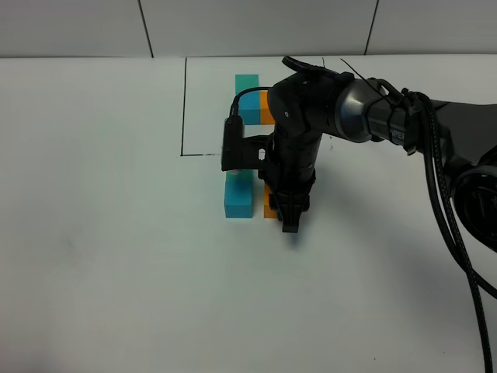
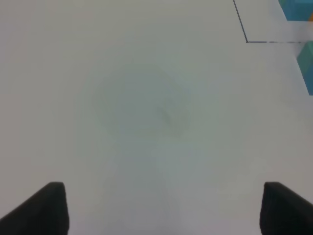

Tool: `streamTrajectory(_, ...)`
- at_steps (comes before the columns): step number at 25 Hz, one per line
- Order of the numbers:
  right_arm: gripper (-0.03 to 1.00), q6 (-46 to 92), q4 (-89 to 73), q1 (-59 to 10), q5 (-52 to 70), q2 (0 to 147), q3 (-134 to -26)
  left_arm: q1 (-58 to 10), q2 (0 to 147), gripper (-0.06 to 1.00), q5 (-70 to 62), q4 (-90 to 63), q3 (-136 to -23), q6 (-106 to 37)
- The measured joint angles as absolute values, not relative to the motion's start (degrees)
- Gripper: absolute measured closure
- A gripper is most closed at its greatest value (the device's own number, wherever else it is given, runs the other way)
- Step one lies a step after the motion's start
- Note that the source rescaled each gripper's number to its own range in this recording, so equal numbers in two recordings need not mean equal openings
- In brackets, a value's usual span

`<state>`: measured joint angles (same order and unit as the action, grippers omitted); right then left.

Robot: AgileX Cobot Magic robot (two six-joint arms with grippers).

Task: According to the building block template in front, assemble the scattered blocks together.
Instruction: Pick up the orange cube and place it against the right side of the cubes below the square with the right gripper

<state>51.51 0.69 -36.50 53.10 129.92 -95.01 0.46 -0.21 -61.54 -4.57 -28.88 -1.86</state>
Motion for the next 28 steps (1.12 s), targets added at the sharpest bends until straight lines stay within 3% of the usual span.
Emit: streamTrajectory(28, 0.94, 52.4, 1.5, -38.1, 51.1, 130.9, -95.4, 0.5, -0.2, 0.28, -61.5, -4.5, -28.9, -1.9)
